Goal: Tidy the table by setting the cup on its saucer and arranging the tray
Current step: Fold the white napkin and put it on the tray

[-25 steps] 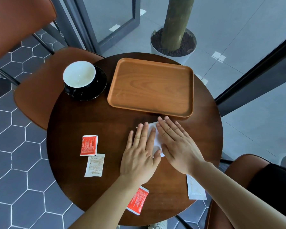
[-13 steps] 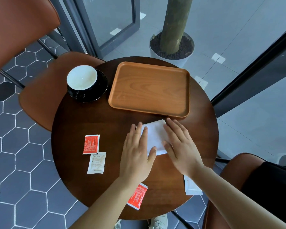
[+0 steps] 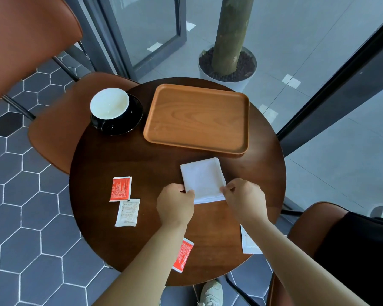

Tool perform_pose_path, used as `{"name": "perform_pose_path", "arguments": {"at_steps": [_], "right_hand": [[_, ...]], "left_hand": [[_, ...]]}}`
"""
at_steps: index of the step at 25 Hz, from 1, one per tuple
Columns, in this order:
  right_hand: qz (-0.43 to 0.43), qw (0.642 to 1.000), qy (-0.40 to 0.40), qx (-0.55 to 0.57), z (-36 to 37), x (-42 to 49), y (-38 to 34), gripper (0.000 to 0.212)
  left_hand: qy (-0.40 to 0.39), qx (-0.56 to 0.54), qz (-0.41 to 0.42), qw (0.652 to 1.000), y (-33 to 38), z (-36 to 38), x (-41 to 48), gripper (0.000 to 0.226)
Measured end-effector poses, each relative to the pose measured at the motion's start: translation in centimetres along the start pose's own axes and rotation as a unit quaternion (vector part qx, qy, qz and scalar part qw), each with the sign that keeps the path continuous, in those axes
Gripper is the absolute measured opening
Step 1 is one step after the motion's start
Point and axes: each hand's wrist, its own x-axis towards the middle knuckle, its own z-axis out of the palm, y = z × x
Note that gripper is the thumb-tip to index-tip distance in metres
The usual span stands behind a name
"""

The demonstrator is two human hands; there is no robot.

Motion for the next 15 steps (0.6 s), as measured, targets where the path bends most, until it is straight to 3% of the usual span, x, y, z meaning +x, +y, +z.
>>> {"name": "perform_pose_path", "arguments": {"at_steps": [3, 8, 15], "right_hand": [[0.022, 1.0, -0.015, 0.006, -0.2, 0.5, -0.4, 0.016], [0.03, 0.998, -0.045, 0.041, -0.3, 0.9, 0.1, 0.016], [0.064, 0.972, -0.069, 0.217, -0.5, 0.0, 0.0, 0.02]], "left_hand": [[-0.001, -0.046, -0.016, 0.999, 0.2, -0.1, 0.2, 0.012], [-0.012, -0.088, 0.042, 0.995, 0.6, -0.6, -0.5, 0.006], [-0.026, -0.174, 0.078, 0.981, 1.0, -1.7, -0.7, 0.012]]}}
